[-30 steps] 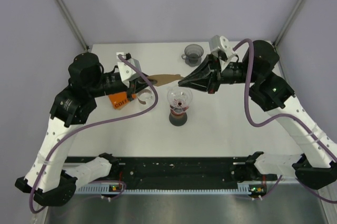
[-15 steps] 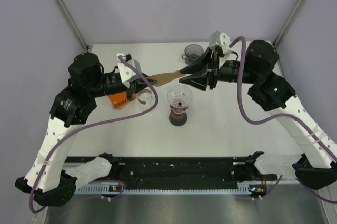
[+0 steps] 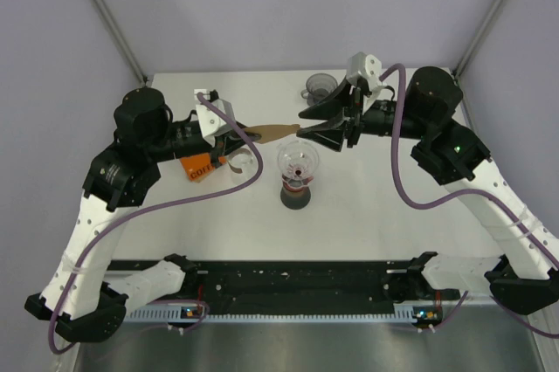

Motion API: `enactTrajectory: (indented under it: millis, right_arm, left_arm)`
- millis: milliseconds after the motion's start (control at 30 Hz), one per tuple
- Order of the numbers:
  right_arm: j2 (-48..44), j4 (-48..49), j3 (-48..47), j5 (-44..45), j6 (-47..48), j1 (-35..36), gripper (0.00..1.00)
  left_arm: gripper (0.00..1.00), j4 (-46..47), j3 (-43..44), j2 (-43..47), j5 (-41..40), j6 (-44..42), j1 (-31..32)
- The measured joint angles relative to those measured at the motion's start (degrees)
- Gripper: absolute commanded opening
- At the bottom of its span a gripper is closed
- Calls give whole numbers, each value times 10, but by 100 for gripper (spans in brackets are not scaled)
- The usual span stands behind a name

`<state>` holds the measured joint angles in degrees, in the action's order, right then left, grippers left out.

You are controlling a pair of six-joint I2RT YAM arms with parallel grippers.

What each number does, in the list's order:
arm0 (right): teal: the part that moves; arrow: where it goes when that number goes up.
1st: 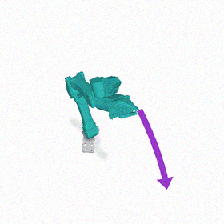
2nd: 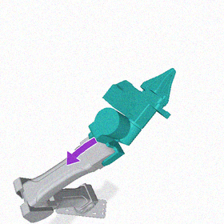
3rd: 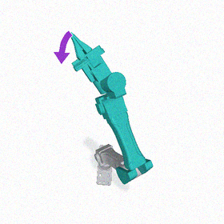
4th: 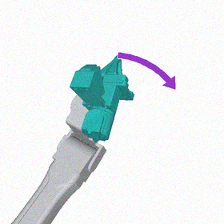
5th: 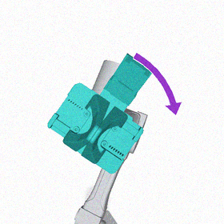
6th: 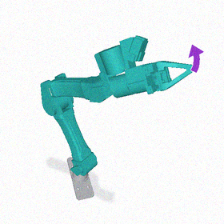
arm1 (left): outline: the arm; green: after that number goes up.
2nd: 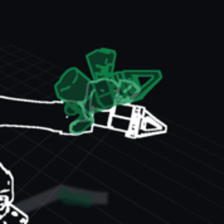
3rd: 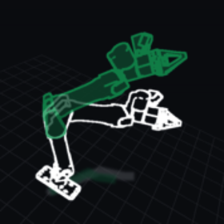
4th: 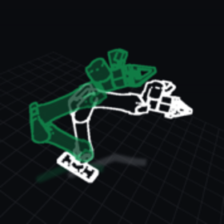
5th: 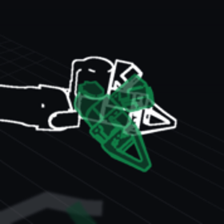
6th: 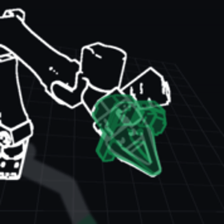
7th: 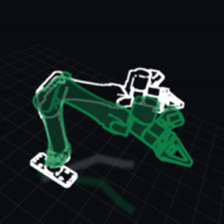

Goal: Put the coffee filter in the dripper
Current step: Place the coffee filter in the coffee dripper.

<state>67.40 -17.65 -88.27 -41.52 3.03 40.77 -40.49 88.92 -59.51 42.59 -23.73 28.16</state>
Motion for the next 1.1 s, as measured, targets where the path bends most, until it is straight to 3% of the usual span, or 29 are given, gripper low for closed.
enactTrajectory:
  millis: [200, 400, 600, 1100]
  right_arm:
    - [0, 0, 0, -32, 10, 0, 15]
    - [0, 0, 0, -73, 10, 0, 11]
    - [0, 0, 0, -91, 9, 0, 17]
    - [2, 18, 10, -50, 3, 0, 17]
  left_arm:
    - [0, 0, 0, 0, 0, 0, 0]
    - [0, 0, 1, 0, 0, 0, 0]
    - [0, -1, 5, -1, 0, 0, 0]
    - [0, 0, 9, -4, 0, 0, 0]
